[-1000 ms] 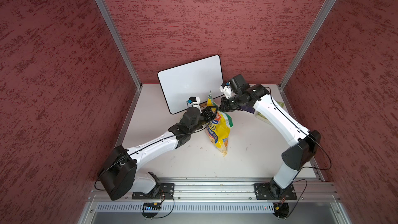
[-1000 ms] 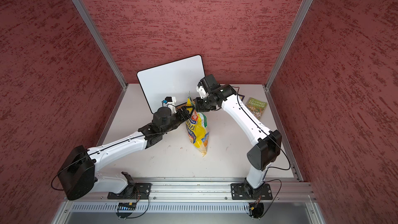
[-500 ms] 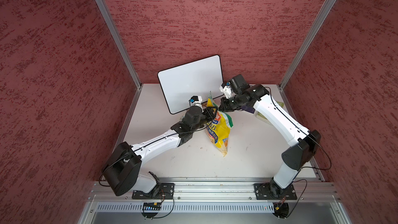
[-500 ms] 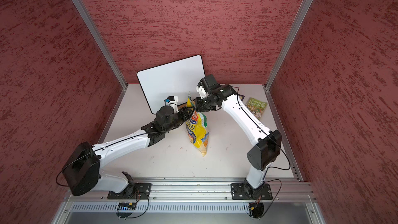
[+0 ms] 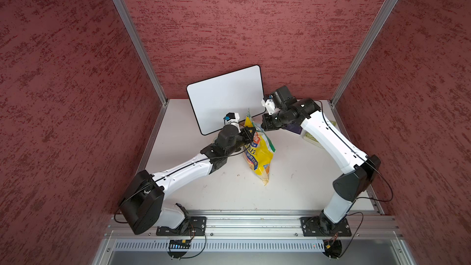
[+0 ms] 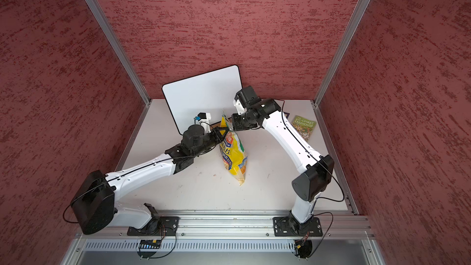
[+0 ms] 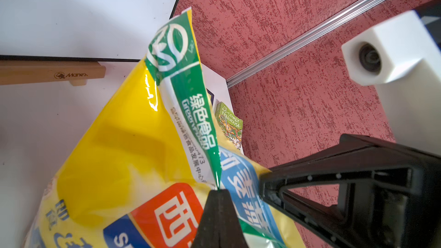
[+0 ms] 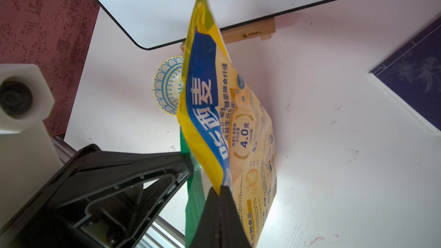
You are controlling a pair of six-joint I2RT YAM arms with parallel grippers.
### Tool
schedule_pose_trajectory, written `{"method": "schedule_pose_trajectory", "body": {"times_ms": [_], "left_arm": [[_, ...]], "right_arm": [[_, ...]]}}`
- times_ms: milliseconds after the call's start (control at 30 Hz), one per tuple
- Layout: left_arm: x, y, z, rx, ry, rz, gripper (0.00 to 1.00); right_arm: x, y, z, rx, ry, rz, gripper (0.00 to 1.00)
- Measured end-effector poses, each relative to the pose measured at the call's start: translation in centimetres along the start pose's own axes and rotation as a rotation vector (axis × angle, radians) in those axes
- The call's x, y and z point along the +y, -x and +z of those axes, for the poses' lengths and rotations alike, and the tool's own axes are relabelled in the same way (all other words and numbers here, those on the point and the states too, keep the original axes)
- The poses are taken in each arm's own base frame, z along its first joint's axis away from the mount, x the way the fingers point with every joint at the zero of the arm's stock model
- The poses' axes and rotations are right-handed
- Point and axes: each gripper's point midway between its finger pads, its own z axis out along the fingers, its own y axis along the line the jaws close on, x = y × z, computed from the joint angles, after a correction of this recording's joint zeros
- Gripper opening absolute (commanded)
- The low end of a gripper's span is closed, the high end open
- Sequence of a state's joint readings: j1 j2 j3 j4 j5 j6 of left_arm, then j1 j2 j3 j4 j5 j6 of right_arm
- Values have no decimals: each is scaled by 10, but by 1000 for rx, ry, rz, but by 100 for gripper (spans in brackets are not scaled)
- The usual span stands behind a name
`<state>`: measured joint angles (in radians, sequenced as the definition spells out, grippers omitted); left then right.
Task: Pour the oats into the breakfast bowl
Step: Open the oats bag at the center of the board.
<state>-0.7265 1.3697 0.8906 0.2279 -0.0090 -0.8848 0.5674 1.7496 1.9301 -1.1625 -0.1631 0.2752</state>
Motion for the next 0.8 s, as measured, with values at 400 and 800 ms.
{"method": "schedule_pose_trajectory", "body": {"times_ms": [400,800], "left_arm": [[6,23,-64,-8,118,90,0],[13,27,-96,35,229,201,21]], "right_arm": [[-36,12,-22,-47,-241,-61,0],[-37,27,-29,-63,-279,-149,0]]}}
